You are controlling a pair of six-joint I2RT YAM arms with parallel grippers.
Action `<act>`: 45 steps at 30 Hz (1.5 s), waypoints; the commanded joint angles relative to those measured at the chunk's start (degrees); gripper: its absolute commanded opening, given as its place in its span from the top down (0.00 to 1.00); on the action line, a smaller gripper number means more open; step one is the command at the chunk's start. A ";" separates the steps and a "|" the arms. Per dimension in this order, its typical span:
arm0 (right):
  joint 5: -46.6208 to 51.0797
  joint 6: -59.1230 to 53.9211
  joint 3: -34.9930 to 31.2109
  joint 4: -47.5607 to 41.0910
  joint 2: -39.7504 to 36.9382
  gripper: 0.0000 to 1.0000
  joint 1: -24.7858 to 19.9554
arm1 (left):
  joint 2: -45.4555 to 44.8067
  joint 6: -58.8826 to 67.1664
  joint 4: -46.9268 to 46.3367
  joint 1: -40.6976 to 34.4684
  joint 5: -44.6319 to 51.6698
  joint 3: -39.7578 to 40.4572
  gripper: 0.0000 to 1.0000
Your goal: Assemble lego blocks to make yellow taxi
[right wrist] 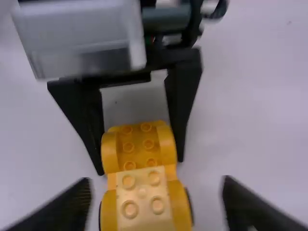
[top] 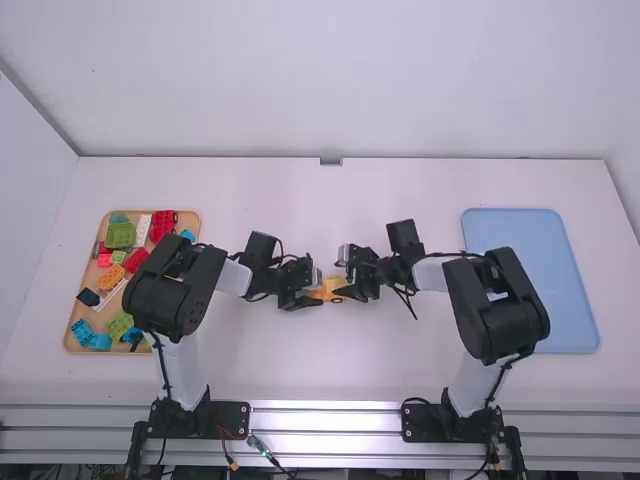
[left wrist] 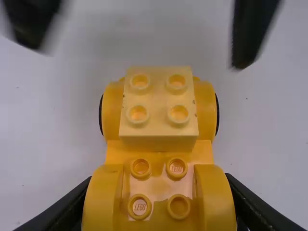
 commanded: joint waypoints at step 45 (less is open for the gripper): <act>11.47 12.00 0.96 4.70 -12.22 0.01 -2.12 | -29.14 -96.52 -59.34 32.70 -56.26 16.79 0.01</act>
